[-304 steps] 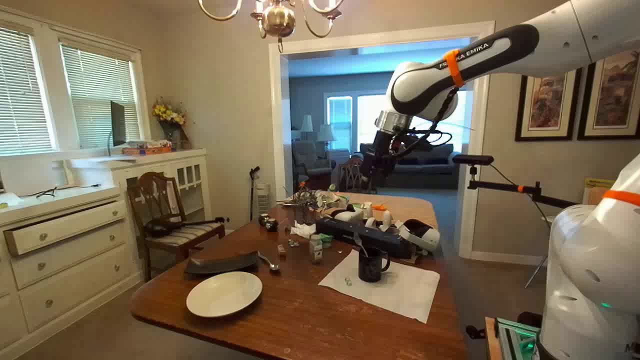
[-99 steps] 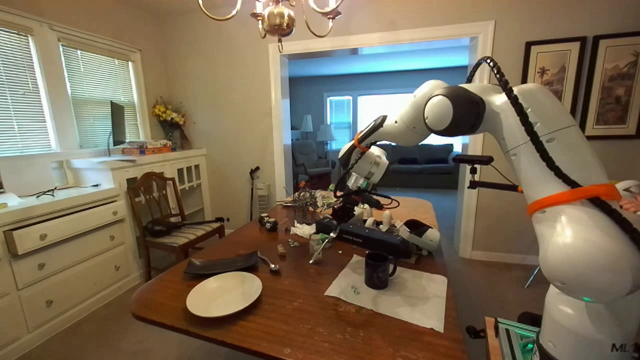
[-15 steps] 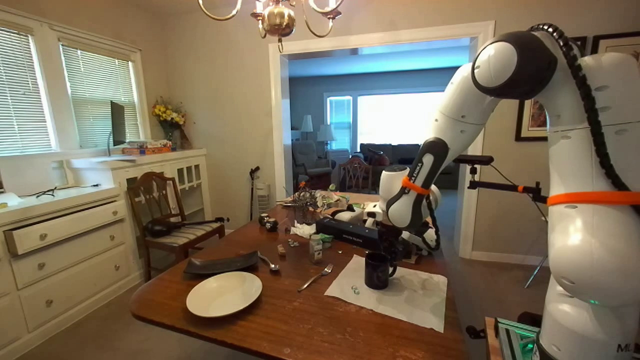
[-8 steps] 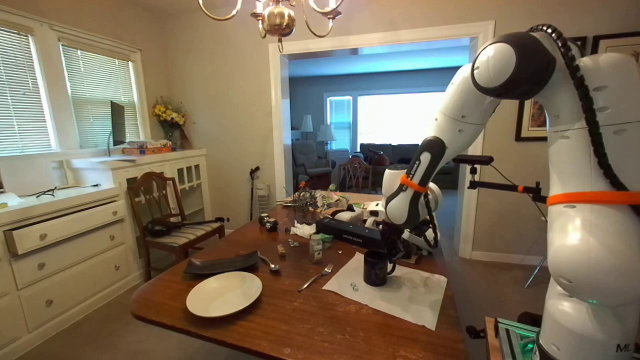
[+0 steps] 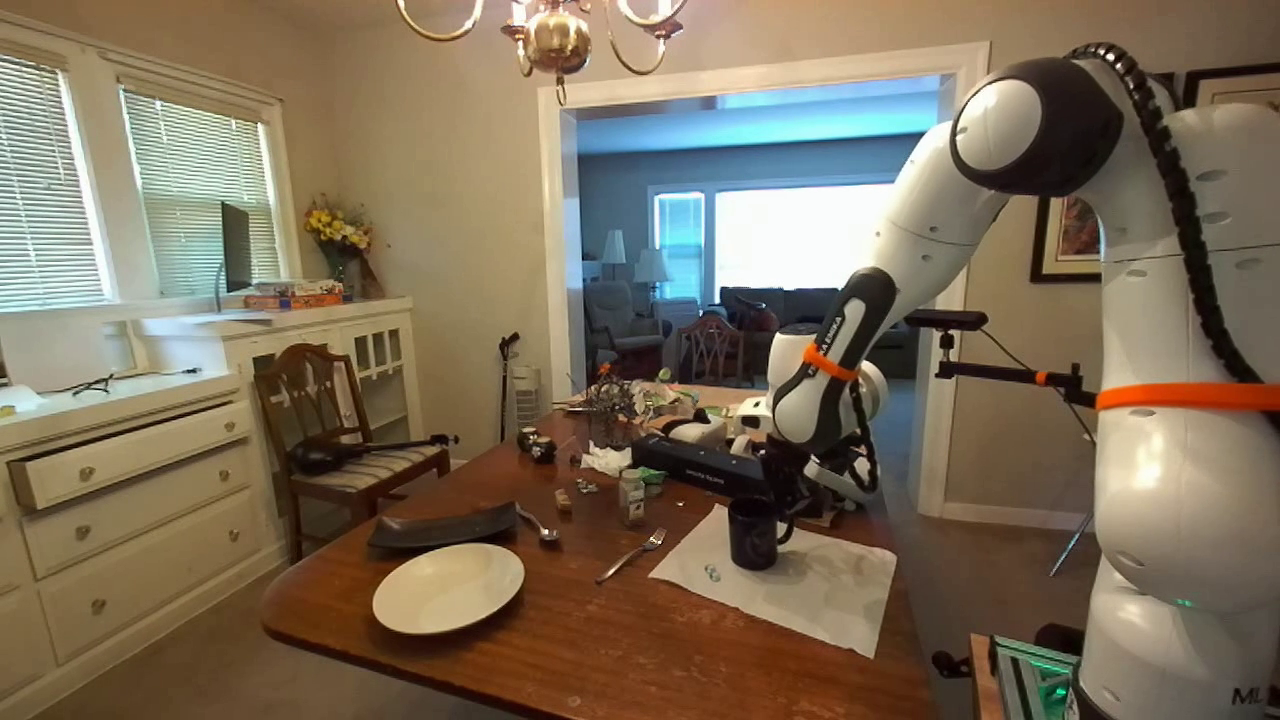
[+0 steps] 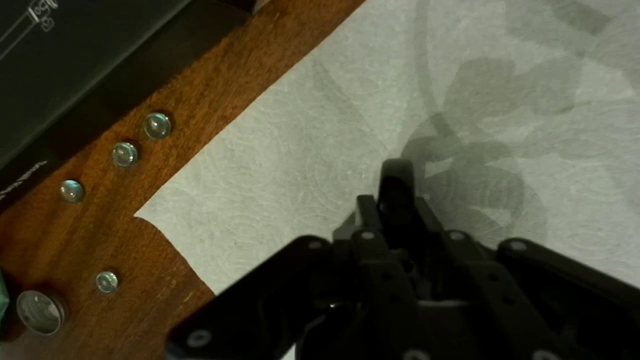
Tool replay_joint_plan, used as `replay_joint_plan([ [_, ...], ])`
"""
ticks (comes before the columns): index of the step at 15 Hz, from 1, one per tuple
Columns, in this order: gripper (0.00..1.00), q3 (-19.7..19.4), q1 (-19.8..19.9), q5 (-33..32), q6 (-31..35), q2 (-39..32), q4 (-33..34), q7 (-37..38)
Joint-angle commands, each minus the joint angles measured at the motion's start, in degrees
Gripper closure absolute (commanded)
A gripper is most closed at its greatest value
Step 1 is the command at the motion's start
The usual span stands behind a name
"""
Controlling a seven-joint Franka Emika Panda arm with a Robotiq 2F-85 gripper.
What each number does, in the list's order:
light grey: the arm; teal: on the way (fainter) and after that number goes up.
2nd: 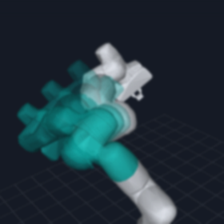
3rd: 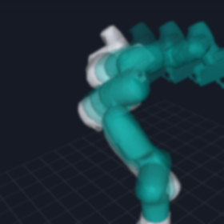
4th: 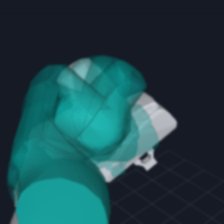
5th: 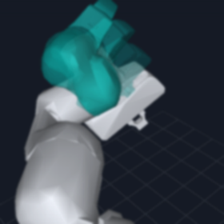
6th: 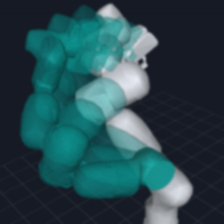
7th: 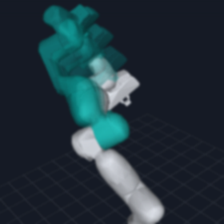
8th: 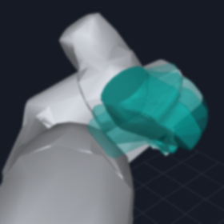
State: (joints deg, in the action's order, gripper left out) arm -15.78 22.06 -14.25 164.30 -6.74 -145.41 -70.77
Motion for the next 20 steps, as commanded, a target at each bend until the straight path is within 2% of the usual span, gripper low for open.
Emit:
replay_joint_plan([
  [1,0.95,-0.9,-1.1,-0.6,-0.1,5.9,-2.3,1.9],
  [9,0.95,0.8,-4.7,2.0,0.2,8.6,0.4,7.6],
  [14,0.95,3.0,-8.1,6.1,-3.6,9.7,6.3,15.1],
  [16,0.95,3.7,-9.2,6.8,-7.4,9.6,9.8,16.8],
  [17,0.8,2.9,-8.6,4.8,-3.5,8.5,7.0,15.3],
  [20,0.8,3.5,-9.4,5.1,-6.2,8.7,9.7,17.0],
])
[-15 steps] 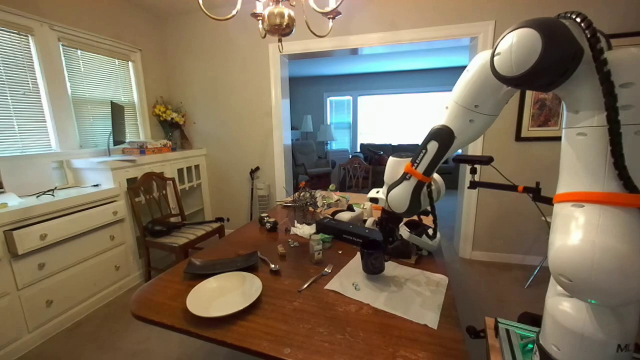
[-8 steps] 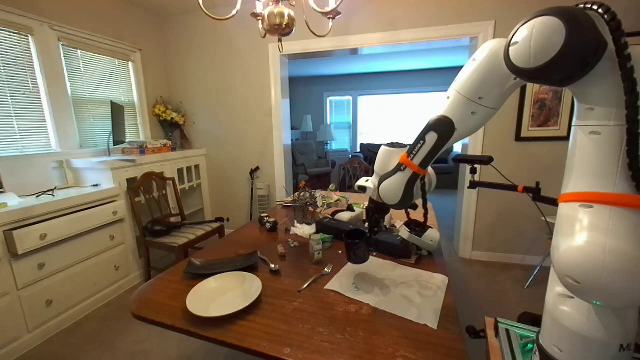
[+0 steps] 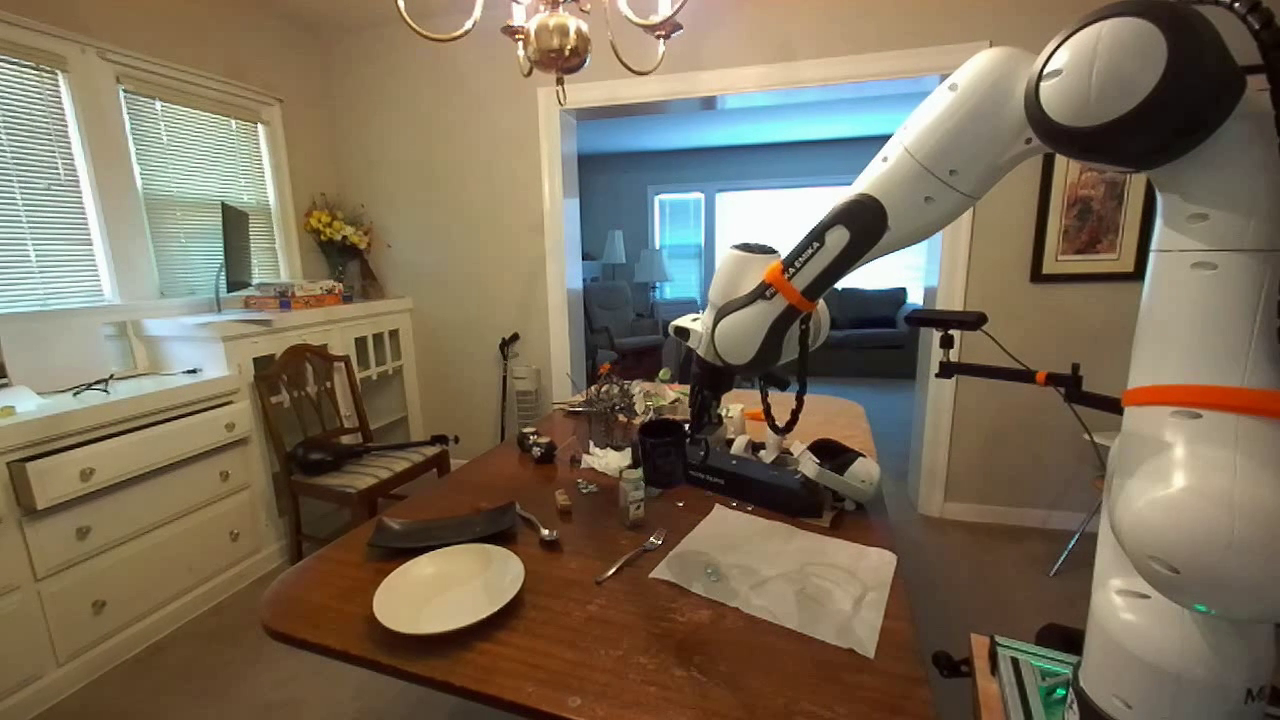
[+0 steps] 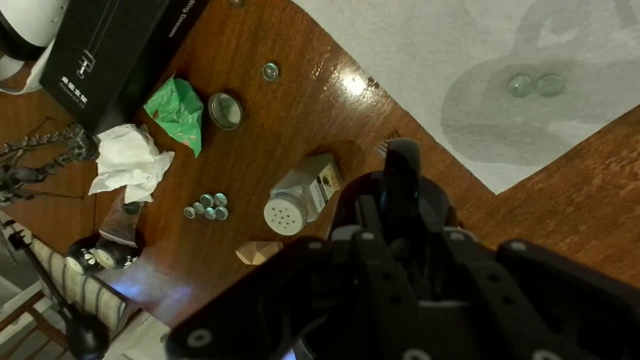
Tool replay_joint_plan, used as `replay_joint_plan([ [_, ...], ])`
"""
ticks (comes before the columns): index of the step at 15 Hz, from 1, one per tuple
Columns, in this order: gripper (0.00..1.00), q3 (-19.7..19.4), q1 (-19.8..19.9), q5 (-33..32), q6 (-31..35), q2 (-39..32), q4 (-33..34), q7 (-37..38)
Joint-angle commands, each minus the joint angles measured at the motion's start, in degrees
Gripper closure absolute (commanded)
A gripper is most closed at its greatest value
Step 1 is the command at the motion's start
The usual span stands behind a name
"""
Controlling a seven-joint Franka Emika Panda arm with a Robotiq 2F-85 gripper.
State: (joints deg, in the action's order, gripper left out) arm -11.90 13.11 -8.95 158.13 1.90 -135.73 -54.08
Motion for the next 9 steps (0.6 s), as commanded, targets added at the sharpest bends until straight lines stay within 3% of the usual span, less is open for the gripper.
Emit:
replay_joint_plan([
  [1,0.8,-0.4,-0.4,-0.2,-0.1,0.0,0.0,0.3],
  [4,0.8,-0.5,-0.4,-0.2,-0.2,0.0,0.0,0.3],
  [5,0.95,-0.3,-0.6,-0.1,-0.1,-0.3,0.8,1.1],
  [9,0.95,1.0,-1.6,-2.5,-2.3,-1.8,6.5,3.1],
])
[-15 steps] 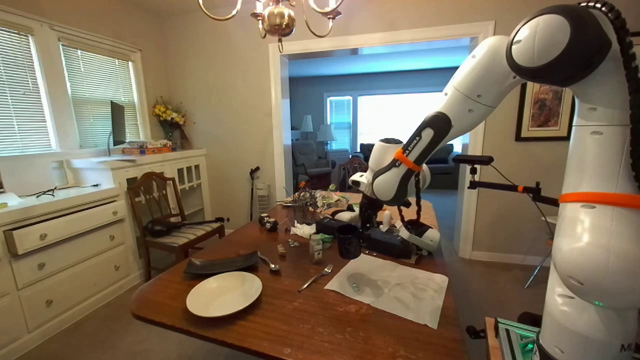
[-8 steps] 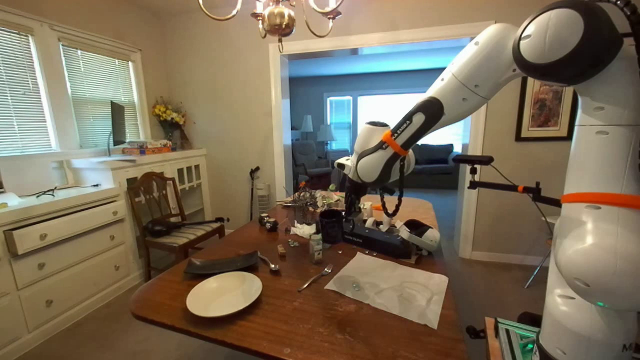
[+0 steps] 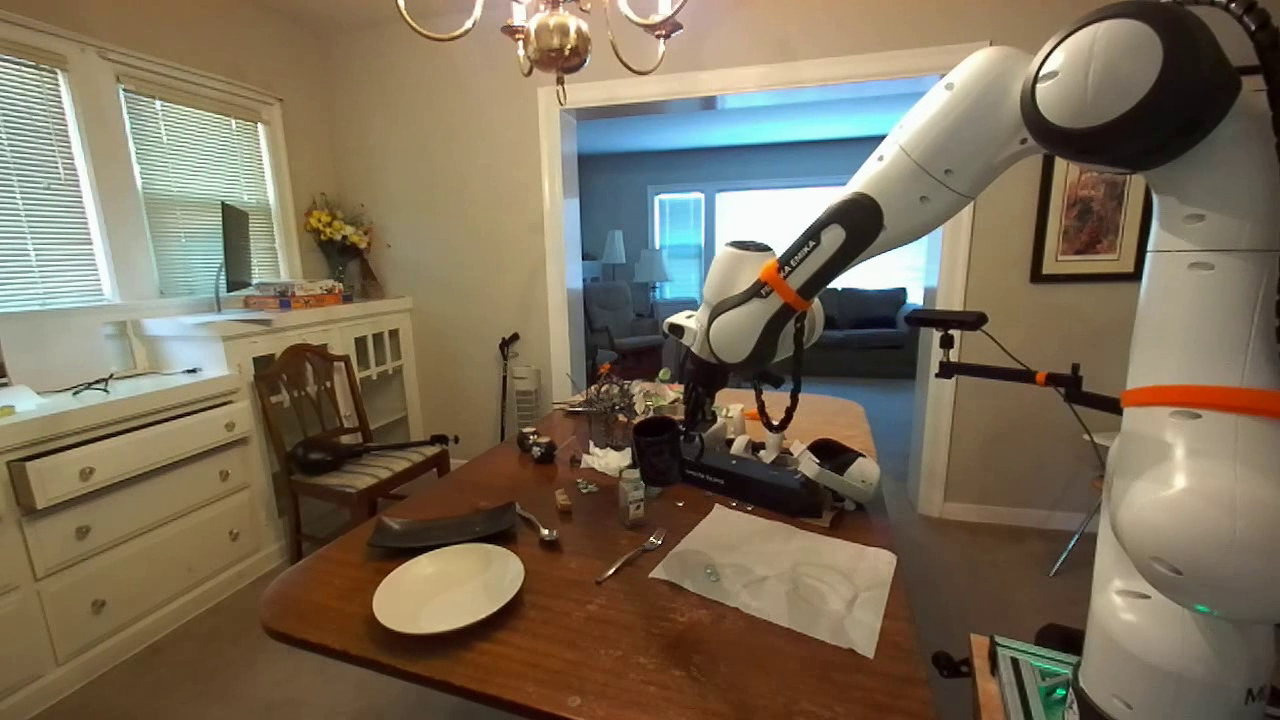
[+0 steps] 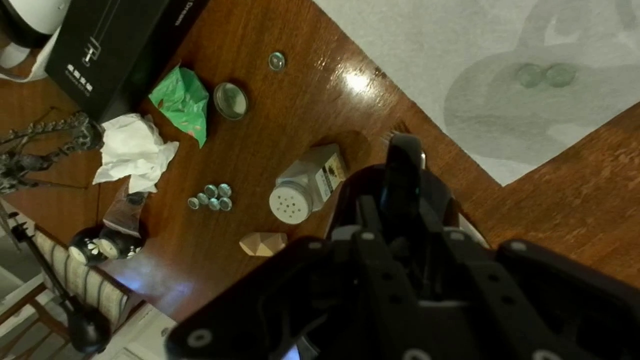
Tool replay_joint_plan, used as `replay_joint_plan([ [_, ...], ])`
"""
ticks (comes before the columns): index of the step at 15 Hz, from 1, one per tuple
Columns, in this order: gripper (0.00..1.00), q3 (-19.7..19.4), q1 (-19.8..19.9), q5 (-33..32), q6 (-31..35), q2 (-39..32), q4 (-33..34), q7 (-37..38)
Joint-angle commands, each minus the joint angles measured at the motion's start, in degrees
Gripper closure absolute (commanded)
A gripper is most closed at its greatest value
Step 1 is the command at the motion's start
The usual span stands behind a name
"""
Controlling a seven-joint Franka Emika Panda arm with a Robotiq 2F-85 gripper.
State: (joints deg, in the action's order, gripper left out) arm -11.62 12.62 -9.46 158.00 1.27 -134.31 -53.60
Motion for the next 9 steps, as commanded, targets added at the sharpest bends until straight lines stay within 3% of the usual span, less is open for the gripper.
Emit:
replay_joint_plan([
  [1,0.95,1.1,-1.5,-2.4,-3.4,-1.7,7.2,3.1],
  [9,0.95,5.7,-5.1,-2.8,-14.5,-12.6,29.3,2.8],
])
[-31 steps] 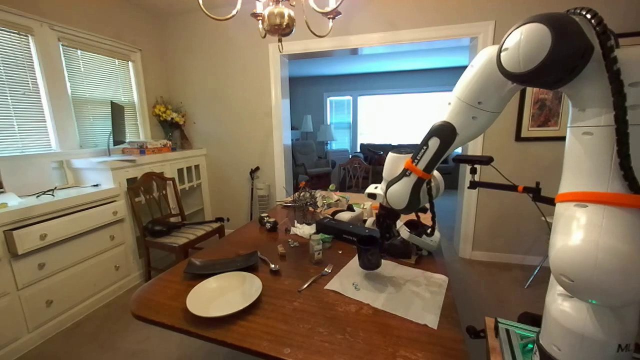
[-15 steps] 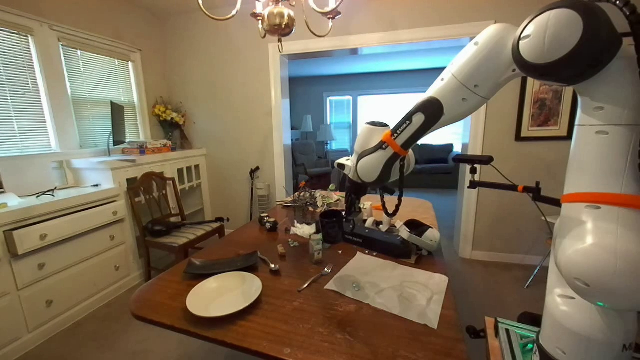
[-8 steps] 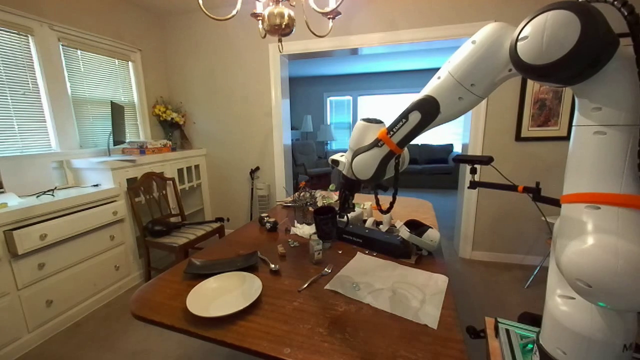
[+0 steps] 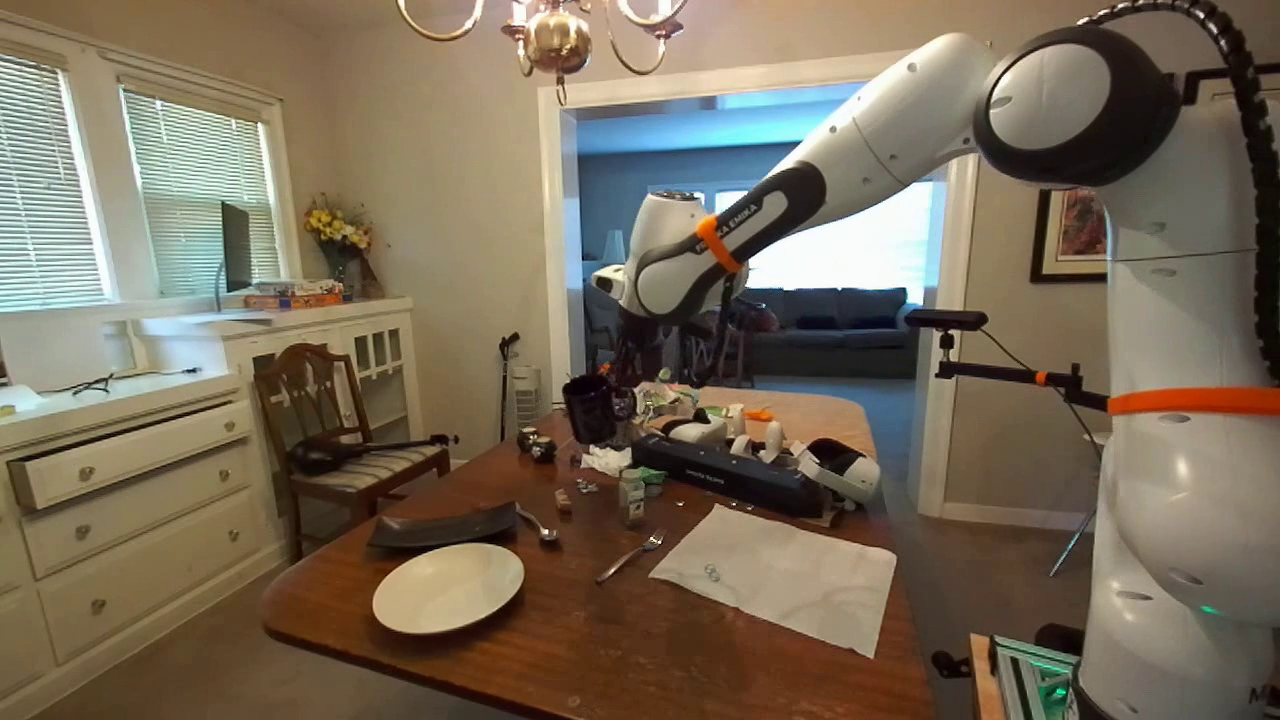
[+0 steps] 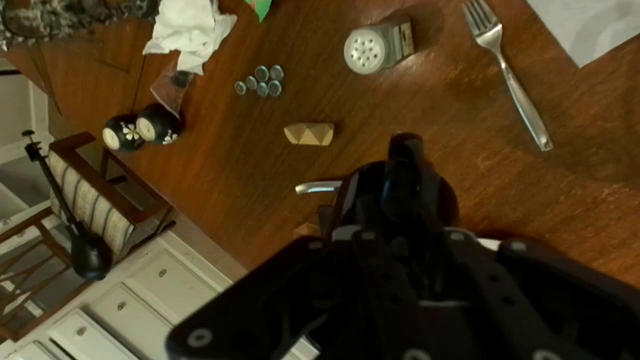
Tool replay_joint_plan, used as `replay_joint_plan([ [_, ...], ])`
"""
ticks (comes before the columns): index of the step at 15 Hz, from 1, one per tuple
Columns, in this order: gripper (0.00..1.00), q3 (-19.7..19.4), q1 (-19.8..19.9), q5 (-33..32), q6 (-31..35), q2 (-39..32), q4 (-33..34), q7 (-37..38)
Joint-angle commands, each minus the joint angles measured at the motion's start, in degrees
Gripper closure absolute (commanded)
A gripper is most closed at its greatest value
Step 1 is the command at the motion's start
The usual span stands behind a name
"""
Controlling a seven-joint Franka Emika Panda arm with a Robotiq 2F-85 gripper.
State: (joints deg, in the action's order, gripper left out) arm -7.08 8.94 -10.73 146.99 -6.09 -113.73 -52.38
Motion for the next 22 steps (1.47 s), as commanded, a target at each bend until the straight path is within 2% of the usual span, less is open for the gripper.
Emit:
replay_joint_plan([
  [1,0.95,1.8,-2.1,-2.3,-4.3,-7.0,11.0,2.2],
  [3,0.95,2.5,-3.7,-5.3,-6.7,-9.8,14.8,4.0],
  [6,0.95,3.5,-4.0,-6.1,-9.1,-12.9,18.2,3.8],
  [7,0.8,3.9,-3.4,-5.1,-6.7,-10.7,14.3,3.1],
  [12,0.8,4.1,-3.4,-5.5,-7.6,-12.9,16.6,3.1],
  [13,0.95,3.6,-4.3,-7.3,-8.6,-13.5,17.5,4.3],
  [22,0.95,4.2,-11.1,-17.7,-16.9,-24.6,29.9,6.1],
])
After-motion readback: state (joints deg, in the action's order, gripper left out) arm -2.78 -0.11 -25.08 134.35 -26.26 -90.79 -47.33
